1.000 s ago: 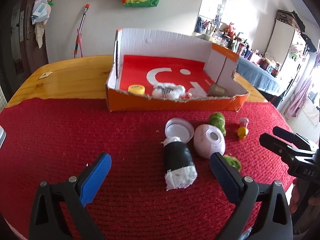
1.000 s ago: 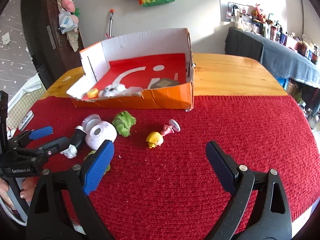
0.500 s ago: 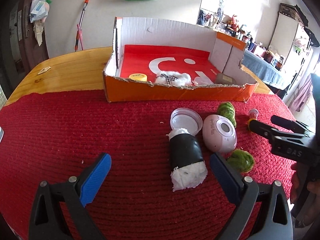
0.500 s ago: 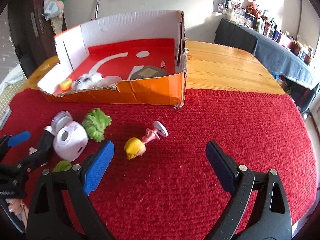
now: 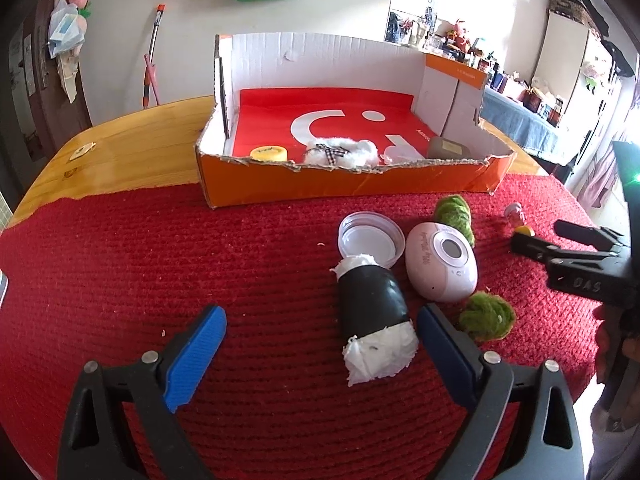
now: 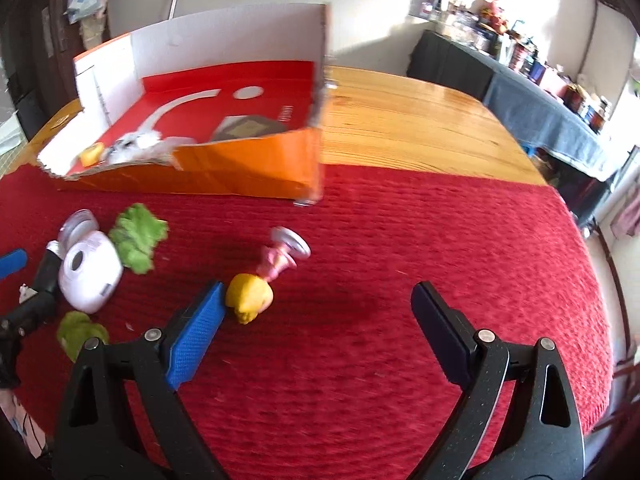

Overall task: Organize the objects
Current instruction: 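Withdraw both tools from the box toward remaining items on the rug, then close left gripper on black-and-white plush while right gripper closes on yellow-pink figure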

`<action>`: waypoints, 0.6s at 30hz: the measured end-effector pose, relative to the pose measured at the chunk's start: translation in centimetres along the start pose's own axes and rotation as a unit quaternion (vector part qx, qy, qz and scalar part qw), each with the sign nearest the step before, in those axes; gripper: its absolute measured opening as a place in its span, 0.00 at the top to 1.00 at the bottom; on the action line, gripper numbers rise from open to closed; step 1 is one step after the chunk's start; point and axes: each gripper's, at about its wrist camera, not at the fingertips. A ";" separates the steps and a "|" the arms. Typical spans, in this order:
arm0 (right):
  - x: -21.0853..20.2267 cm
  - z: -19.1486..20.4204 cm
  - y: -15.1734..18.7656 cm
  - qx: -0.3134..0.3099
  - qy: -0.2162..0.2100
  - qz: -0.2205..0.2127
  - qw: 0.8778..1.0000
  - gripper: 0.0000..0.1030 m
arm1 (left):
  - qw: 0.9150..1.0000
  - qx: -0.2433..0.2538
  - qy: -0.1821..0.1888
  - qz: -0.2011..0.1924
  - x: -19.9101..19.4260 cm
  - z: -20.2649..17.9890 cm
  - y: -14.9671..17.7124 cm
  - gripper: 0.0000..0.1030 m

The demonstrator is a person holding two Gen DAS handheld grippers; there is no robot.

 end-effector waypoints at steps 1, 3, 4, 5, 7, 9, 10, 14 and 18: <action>-0.1 -0.4 0.0 0.005 -0.002 0.001 1.000 0.09 | 1.000 0.003 -0.002 0.001 0.1 -0.1 -0.1 0.08; -0.4 -0.9 -0.1 0.013 -0.014 -0.001 1.000 0.09 | 1.000 0.010 -0.002 0.001 0.2 -0.2 -0.2 0.11; -0.5 -0.9 -0.2 0.013 -0.019 -0.003 1.000 0.09 | 1.000 0.013 -0.002 0.002 0.3 -0.3 -0.3 0.12; -0.6 -0.8 -0.3 0.010 -0.024 -0.005 1.000 0.09 | 1.000 0.014 -0.002 0.002 0.3 -0.4 -0.3 0.13; -0.5 -0.4 -0.5 0.005 -0.029 -0.005 1.000 0.09 | 1.000 0.021 -0.003 0.001 0.3 -0.6 -0.3 0.16; -0.1 0.0 -0.7 0.001 -0.034 -0.002 0.999 0.09 | 1.000 0.026 -0.003 0.000 0.3 -0.8 -0.3 0.21; 0.1 0.2 -0.8 0.000 -0.035 -0.001 0.999 0.10 | 1.000 0.028 -0.002 -0.001 0.2 -0.8 -0.3 0.23; 0.7 1.0 -1.1 -0.008 -0.032 0.002 0.999 0.26 | 0.999 0.031 0.010 -0.006 0.1 -1.0 -0.4 0.36; 0.8 1.3 -1.1 -0.010 -0.053 0.005 0.999 0.52 | 0.999 0.040 0.017 -0.010 0.1 -1.3 -0.5 0.44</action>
Point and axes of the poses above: each gripper's, at about its wrist camera, not at the fingertips, and x roughly the way its jaws point, z to its left, y to its underside, and after that the axes turned 11 degrees about x, right-handed
